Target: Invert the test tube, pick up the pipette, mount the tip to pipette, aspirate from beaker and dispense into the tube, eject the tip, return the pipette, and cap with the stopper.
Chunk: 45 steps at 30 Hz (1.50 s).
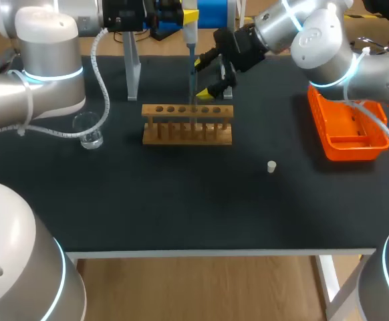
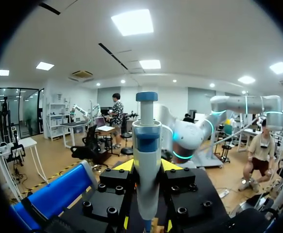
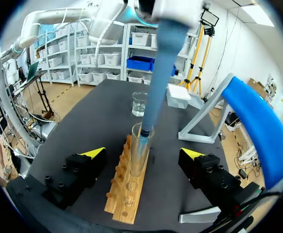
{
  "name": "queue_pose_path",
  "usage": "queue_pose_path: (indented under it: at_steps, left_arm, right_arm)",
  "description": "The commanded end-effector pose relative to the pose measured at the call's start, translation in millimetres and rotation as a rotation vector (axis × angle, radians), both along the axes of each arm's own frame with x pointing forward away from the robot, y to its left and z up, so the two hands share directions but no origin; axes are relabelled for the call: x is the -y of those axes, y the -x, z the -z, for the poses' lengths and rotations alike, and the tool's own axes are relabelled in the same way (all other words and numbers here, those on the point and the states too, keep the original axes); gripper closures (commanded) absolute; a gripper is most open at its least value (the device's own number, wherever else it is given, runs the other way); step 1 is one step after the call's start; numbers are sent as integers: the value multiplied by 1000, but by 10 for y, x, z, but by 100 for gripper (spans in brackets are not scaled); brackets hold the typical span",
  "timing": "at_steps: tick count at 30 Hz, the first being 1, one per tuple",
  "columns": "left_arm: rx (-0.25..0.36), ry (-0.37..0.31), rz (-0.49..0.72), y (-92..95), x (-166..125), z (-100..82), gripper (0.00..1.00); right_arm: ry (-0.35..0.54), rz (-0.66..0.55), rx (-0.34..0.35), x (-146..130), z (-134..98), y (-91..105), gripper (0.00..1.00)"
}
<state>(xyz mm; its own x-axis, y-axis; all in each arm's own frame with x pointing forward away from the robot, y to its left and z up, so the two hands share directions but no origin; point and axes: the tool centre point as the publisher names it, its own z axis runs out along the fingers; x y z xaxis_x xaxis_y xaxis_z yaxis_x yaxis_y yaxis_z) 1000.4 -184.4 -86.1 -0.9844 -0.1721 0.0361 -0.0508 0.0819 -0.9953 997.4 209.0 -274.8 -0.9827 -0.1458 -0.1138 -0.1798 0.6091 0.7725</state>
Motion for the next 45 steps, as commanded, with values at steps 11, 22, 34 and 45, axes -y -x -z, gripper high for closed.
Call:
queue_pose_path:
  at_steps: [11, 22, 34, 45]
  left_arm:
    - [-1, -3, 1, -2, 1, -7, 100]
    - [-1, -3, 1, -2, 1, -7, 100]
    - [-1, -3, 1, -2, 1, -7, 100]
    - [-1, -3, 1, -2, 1, -7, 100]
  right_arm:
    - [-38, 160, -20, 750, -863, 292, 0]
    - [-22, 234, -5, 878, -1171, 382, 0]
    - [30, 282, 1, 1011, -1730, 576, 0]
    - [74, 390, -26, 914, -2499, 647, 0]
